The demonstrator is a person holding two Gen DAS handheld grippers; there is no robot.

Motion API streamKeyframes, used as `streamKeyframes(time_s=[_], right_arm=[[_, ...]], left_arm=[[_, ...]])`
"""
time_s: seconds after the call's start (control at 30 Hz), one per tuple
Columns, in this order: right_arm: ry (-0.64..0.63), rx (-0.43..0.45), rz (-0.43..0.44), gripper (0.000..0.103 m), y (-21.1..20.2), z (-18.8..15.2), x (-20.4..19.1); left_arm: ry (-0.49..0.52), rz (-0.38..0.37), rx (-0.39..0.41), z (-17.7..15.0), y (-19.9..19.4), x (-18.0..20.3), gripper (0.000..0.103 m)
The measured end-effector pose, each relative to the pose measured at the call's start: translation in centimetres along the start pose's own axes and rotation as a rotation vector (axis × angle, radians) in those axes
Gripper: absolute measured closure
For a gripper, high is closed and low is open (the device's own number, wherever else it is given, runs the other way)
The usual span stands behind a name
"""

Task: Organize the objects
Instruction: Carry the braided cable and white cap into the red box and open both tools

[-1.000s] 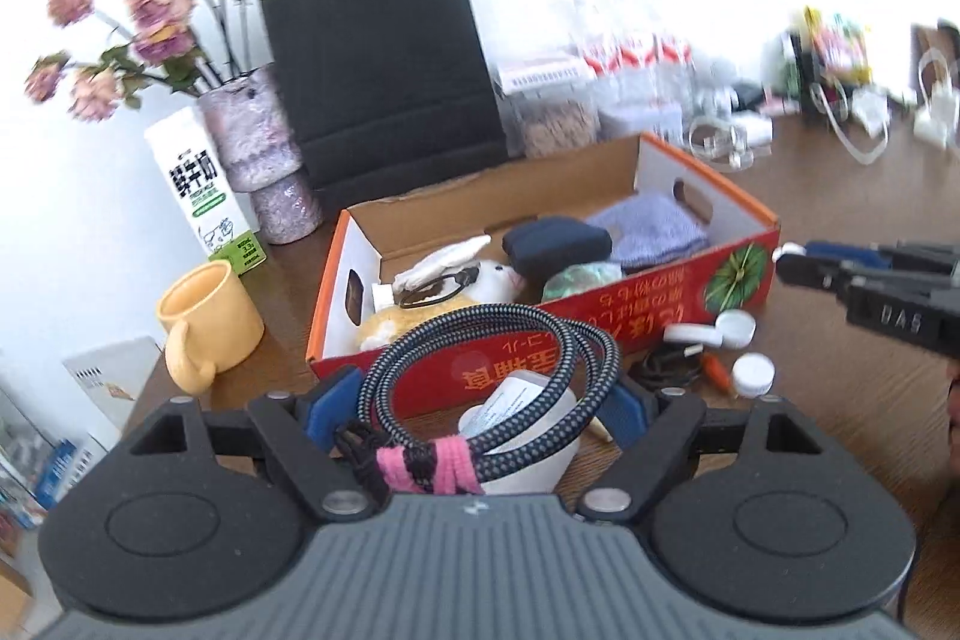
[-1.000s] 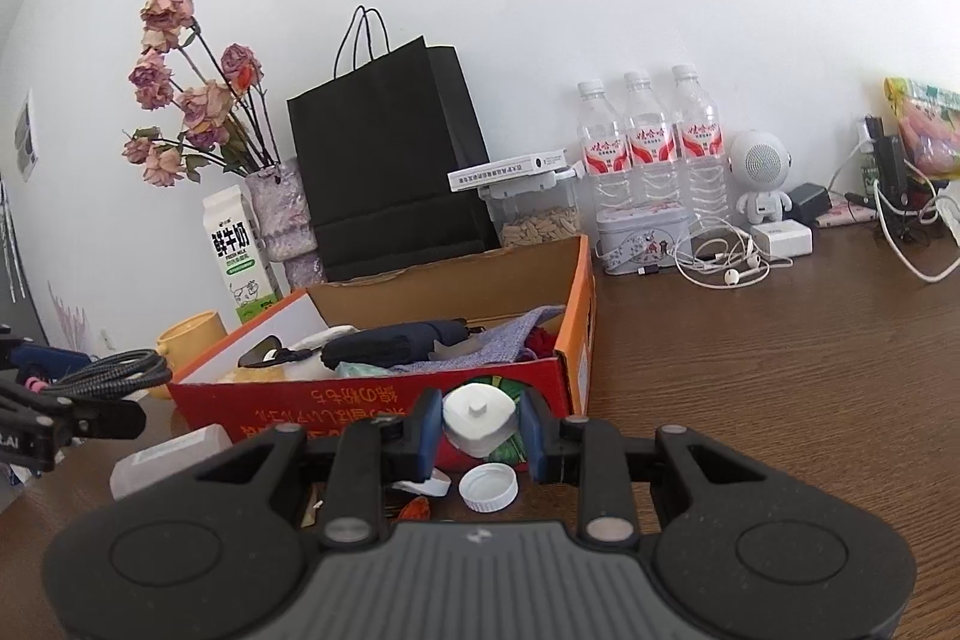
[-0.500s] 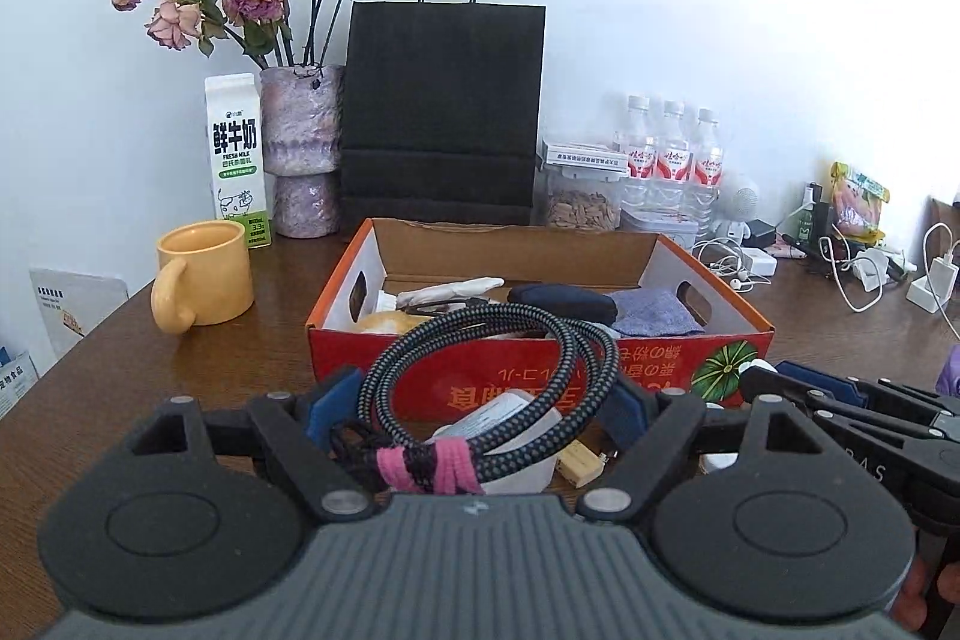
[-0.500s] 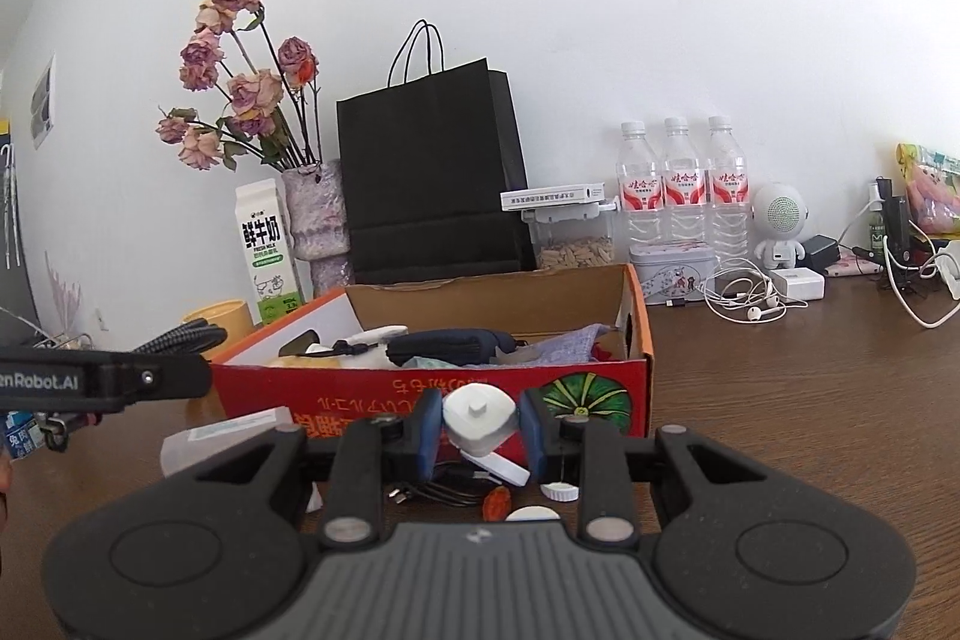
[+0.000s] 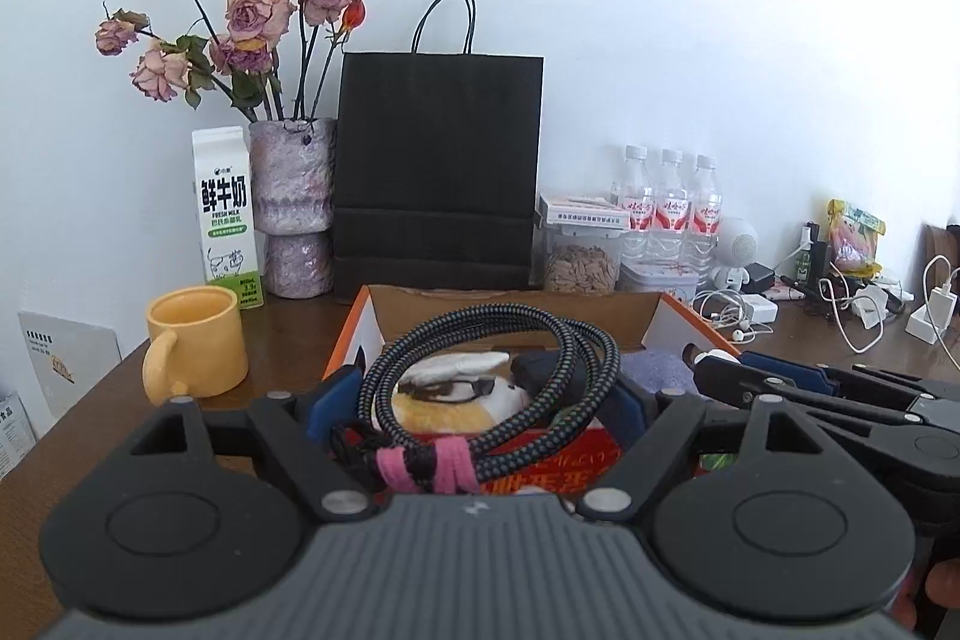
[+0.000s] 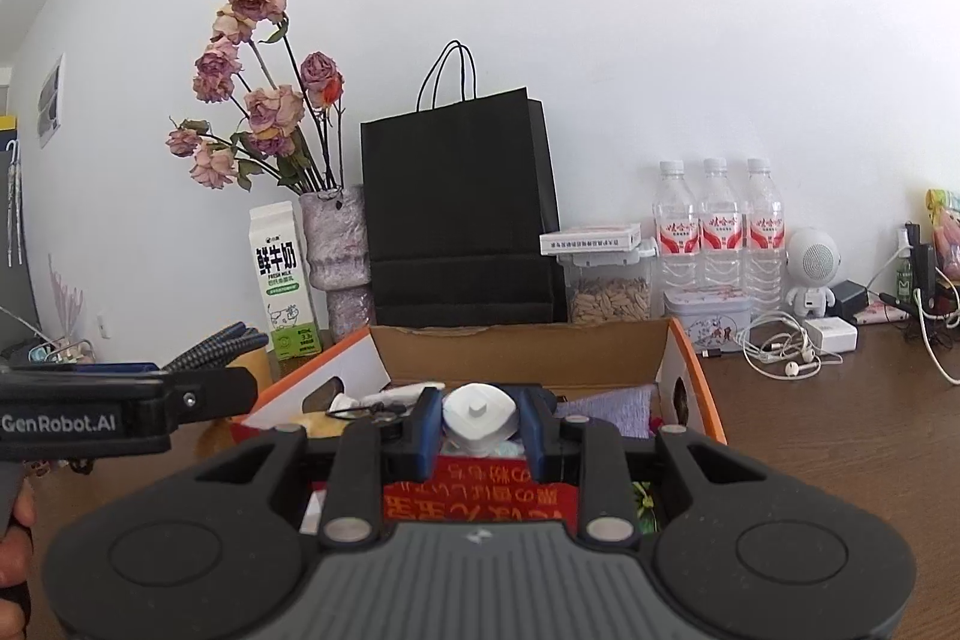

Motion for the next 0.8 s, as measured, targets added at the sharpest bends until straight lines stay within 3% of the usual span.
streamKeyframes(time_s=[0.33, 0.57, 0.8], right_arm=[[-0.027, 0.049, -0.048, 0.076, 6.1, 4.0, -0.6], [-0.041, 0.021, -0.078, 0.076, 9.8, 3.7, 1.1], [-0.066, -0.036, -0.126, 0.076, 12.5, 2.2, 3.1]], left_arm=[[-0.02, 0.042, 0.037, 3.7, 4.7, -0.6, 0.02], [-0.051, 0.068, 0.042, 4.8, 8.2, -1.9, 0.02], [-0.023, 0.053, -0.022, 3.6, 11.7, -2.0, 0.02]])
Point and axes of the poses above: each gripper's, at about its wrist camera, not at the fingertips, and y roughly the way its jaws point, x to its right, z to its top, the point moved 9 cm from there along y, roughly the way its jaws point, and after that the axes turned 12 degrees about y, right-handed, at the moved point
